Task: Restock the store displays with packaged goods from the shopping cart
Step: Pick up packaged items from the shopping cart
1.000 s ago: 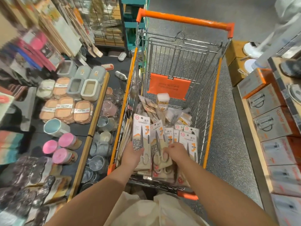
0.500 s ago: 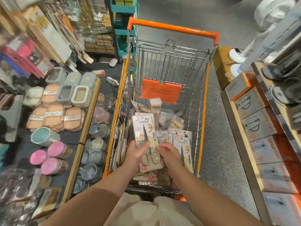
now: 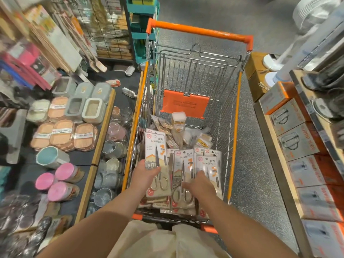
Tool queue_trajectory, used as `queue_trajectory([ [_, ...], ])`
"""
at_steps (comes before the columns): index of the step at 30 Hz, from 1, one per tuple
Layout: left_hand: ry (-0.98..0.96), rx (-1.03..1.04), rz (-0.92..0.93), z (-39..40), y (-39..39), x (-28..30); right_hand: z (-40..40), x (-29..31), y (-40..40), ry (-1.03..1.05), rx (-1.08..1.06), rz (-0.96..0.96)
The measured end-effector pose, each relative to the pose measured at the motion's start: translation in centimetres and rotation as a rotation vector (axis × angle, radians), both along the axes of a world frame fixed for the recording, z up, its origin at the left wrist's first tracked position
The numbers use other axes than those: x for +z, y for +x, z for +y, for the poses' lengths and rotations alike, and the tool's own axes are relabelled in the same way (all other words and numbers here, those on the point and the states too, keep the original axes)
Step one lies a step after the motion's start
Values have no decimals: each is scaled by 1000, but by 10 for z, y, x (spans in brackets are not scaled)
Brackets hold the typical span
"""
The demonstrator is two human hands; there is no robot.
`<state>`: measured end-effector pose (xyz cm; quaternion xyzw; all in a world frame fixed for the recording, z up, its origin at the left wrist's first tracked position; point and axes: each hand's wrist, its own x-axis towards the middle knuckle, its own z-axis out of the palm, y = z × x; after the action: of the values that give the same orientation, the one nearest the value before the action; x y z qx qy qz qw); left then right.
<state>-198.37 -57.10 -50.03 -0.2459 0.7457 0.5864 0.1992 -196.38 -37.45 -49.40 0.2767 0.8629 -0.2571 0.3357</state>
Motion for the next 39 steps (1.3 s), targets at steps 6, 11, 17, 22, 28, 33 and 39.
queue_trajectory([
  [6,-20,-66,-42,-3,2,-12,14,-3,-3,21,26,38],
  [11,19,-85,-72,0,0,-14,25,2,3,2,-33,131],
  [17,98,-81,-61,3,0,-5,47,18,3,-395,-394,484],
  [22,176,-63,3,13,4,8,37,28,-7,-702,-403,387],
  [28,299,21,-16,26,3,17,-1,23,-11,-797,-370,290],
  [33,253,-41,-13,16,5,11,6,29,-10,-785,-492,260],
  [39,107,-20,-77,-4,1,-2,62,15,-2,-411,-633,423],
])
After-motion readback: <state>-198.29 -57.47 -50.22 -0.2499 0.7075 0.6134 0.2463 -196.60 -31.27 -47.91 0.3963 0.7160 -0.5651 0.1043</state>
